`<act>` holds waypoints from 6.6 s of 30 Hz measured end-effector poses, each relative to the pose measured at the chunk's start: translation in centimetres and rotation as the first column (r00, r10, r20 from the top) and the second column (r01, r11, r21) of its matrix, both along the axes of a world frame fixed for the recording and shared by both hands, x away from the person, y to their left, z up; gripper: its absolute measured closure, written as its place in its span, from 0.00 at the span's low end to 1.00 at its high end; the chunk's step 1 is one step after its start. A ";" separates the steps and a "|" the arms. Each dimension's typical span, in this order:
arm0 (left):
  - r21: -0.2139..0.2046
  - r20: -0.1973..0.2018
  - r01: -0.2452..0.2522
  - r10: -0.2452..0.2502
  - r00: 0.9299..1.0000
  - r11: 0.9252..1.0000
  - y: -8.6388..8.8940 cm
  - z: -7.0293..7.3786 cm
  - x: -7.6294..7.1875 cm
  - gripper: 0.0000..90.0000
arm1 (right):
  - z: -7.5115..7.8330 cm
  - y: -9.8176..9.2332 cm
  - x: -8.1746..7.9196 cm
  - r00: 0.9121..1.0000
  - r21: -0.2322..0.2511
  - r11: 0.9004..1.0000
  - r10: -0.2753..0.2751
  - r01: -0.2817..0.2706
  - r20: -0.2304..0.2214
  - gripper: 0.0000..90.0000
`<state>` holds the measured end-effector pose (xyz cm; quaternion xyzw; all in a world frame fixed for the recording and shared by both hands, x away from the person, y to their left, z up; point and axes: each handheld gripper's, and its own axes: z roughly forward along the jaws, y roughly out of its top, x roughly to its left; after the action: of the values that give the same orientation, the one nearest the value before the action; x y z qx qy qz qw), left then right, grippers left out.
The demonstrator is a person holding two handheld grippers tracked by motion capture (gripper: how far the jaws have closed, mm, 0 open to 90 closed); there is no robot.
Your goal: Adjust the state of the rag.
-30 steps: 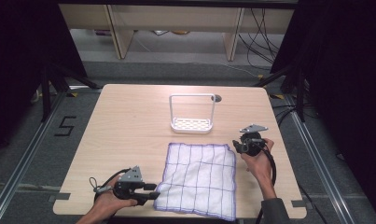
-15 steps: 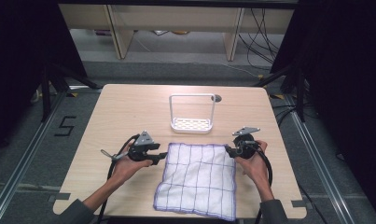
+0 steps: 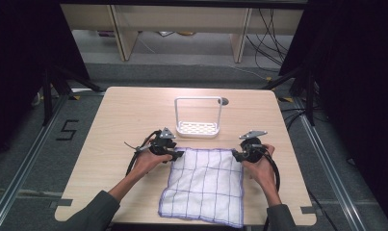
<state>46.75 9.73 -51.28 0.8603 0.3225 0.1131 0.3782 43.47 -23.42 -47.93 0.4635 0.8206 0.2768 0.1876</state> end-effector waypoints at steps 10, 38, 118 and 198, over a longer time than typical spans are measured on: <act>0.010 0.020 0.021 -0.021 1.000 1.000 -0.5 -0.1 -0.1 0.60 | -1.4 0.5 1.1 0.999 -0.031 1.000 -0.008 0.007 -0.040 0.59; -0.039 0.070 0.041 -0.038 0.997 0.998 0.5 1.1 -0.2 0.94 | 0.2 0.2 0.8 0.997 -0.005 0.998 0.055 -0.055 0.061 0.97; -0.090 0.029 0.416 -0.415 0.909 0.905 5.0 1.1 -17.0 0.66 | 0.9 -0.7 -17.3 0.942 0.068 0.943 0.318 -0.326 0.105 0.71; -0.290 -0.017 0.182 -0.195 0.981 0.940 8.1 2.5 -15.0 0.94 | 2.0 4.0 -6.3 0.973 0.001 0.974 0.228 -0.228 0.020 0.95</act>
<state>31.77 17.79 -48.73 0.8256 0.2602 0.0089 0.5007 37.16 -19.46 -45.98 0.3639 0.8660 0.3025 0.1619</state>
